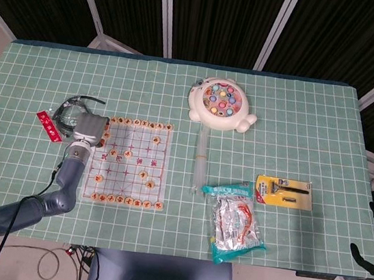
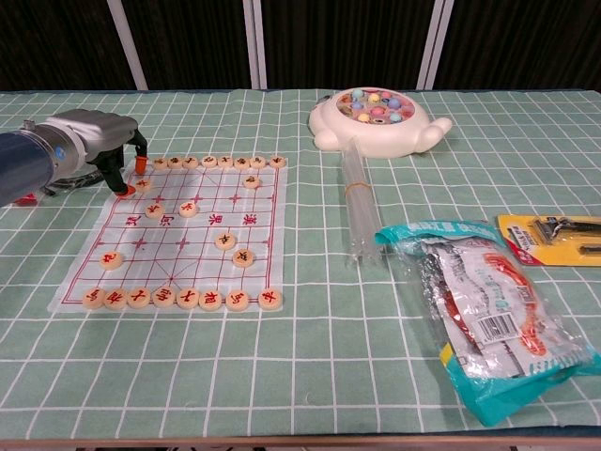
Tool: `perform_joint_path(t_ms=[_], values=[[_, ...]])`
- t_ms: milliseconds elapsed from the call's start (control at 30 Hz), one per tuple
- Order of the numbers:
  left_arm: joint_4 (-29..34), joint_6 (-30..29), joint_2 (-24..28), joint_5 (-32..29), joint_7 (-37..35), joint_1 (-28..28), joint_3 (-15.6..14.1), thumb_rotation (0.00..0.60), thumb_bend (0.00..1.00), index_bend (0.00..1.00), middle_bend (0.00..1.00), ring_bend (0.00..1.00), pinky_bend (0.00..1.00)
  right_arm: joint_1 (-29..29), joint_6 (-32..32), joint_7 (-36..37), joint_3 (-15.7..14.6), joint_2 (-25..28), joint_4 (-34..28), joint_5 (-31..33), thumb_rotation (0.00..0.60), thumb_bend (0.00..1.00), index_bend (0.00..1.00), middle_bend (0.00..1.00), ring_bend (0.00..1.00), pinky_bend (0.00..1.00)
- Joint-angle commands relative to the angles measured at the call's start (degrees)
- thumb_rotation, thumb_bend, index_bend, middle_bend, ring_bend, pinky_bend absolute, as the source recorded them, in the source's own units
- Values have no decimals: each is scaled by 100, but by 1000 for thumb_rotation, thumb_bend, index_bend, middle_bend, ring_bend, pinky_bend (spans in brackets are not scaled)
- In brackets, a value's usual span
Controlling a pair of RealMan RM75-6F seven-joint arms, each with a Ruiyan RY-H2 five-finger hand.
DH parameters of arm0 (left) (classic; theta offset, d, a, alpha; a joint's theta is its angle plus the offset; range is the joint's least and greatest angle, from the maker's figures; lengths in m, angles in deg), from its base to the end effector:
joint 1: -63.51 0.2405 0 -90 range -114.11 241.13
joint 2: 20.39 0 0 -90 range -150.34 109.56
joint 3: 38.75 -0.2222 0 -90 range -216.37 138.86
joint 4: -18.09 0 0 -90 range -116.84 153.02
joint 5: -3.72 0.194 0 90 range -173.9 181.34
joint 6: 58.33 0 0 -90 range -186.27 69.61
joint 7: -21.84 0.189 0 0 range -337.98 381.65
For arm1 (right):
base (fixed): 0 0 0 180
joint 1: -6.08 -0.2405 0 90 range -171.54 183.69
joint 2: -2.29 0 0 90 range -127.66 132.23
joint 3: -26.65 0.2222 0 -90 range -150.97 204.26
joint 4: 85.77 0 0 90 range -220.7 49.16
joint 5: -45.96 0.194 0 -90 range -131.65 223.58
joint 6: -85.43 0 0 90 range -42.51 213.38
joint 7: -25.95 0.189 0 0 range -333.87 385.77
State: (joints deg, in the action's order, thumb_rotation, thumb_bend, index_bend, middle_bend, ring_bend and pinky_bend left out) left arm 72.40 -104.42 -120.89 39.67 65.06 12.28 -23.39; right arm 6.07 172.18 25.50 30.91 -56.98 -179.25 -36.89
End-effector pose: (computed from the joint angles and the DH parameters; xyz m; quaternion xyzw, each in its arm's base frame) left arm -0.1878 0.4414 -0.0194 -0.7044 -0.3668 -0.1844 0.5791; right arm -0.2982 -0.2020 0.1952 0.5633 -0.3844 0.3506 0.6419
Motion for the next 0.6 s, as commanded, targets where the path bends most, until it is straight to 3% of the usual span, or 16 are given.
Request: perform_joint_path(t_ms=[33,600], values=[[-57,-6,-35,-6,-26,-23,1,600,266,460,951,873,936,2,-2,6,2,4,-5,8,600,344,0,0,0,0],[-168,26,-112,-60,-120,-60,-28,600,266,431,951,873,936,12,-6,51,-13,26,-32,-9,600,344,0,0,0,0]])
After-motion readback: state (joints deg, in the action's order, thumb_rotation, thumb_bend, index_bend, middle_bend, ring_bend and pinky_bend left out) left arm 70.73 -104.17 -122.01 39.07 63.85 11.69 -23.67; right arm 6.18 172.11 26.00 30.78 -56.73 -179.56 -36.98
